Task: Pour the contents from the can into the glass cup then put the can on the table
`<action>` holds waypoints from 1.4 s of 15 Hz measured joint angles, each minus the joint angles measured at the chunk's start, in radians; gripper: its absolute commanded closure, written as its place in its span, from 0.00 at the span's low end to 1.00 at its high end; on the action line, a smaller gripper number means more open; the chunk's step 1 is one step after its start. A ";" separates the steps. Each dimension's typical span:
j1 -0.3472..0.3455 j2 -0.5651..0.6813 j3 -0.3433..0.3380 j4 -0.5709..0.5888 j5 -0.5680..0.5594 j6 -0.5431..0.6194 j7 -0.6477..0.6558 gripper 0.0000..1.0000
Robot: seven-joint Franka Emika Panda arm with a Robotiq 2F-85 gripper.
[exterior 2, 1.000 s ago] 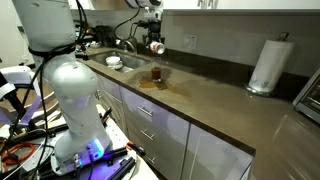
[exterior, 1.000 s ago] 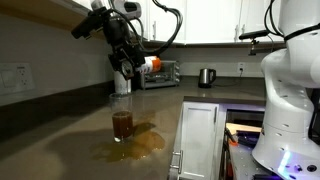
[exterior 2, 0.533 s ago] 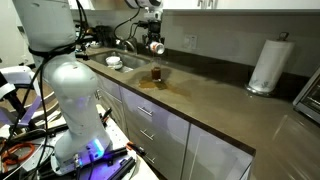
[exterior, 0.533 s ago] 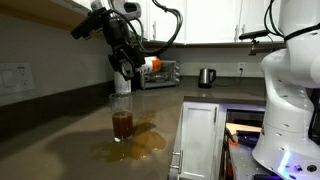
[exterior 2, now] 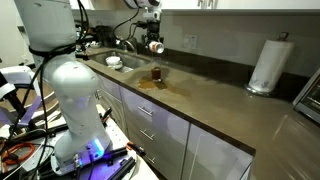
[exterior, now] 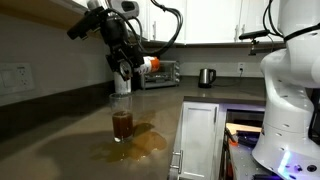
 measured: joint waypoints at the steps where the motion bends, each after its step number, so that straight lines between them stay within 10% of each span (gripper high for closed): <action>1: 0.003 0.001 0.001 0.003 -0.008 -0.006 0.000 0.75; 21: 0.026 0.004 0.023 0.005 -0.153 -0.020 0.000 0.75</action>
